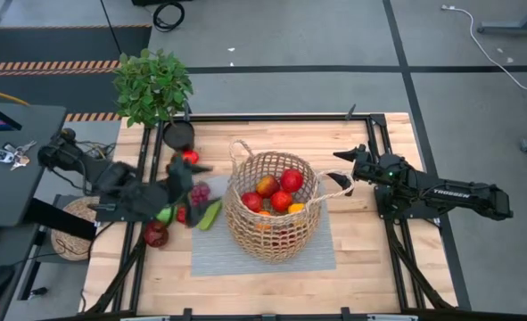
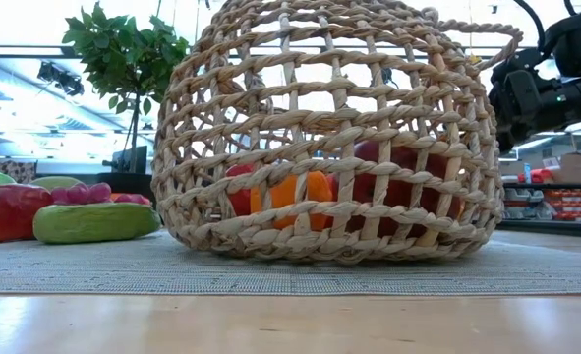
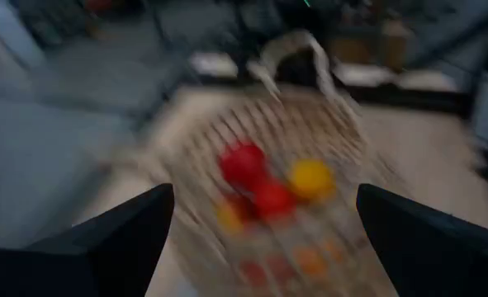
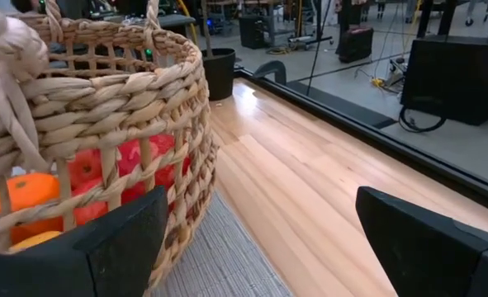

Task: Build produce basket
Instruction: Put the dark red apple into the brown basket

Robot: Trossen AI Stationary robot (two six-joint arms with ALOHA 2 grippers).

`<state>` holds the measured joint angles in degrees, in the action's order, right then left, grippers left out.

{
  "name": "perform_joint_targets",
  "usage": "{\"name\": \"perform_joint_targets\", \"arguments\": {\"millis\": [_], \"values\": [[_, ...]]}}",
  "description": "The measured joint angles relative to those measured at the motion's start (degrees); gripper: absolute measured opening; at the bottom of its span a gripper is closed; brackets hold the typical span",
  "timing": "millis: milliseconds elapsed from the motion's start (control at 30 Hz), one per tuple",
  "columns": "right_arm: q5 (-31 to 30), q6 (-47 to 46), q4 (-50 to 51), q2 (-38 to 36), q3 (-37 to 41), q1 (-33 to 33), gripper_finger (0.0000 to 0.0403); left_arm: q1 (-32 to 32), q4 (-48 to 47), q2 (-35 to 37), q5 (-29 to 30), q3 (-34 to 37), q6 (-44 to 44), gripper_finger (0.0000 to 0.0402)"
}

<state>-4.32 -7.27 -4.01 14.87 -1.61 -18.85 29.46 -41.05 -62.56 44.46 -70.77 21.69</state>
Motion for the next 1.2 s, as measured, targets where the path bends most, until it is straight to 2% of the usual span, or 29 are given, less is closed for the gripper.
{"name": "perform_joint_targets", "arguments": {"millis": [300,400,467,600,767,933,1067,1200], "values": [[1.2,-0.3,-0.2,0.0,0.0,0.0,0.0394,9.3,-15.9,-0.4,-23.4,8.7,43.4,0.0387],[1.2,-0.2,-0.2,0.0,0.0,0.0,0.0394,10.2,-22.0,-2.4,-32.1,11.4,52.7,0.0387],[1.2,-0.1,-0.2,0.0,0.0,0.0,0.0394,10.1,-25.0,-4.7,-39.1,12.0,55.7,0.0387],[1.1,0.7,-0.2,0.0,0.0,0.0,0.0394,10.2,-29.8,-9.4,-46.5,10.5,56.7,0.0387],[1.0,1.4,-0.2,0.0,0.0,0.0,0.0394,11.3,-42.0,-17.4,-51.7,9.0,48.9,0.0387],[1.0,1.4,-0.2,0.0,0.0,0.0,0.0394,13.5,-43.5,-21.8,-52.3,9.4,40.5,0.0387],[1.0,1.4,-0.1,0.0,0.0,0.0,0.0394,14.4,-43.6,-22.8,-52.3,9.4,36.6,0.0387],[1.0,1.4,-0.2,0.0,0.0,0.0,0.0394,16.5,-43.2,-22.9,-51.4,9.4,28.8,0.0387]]}}
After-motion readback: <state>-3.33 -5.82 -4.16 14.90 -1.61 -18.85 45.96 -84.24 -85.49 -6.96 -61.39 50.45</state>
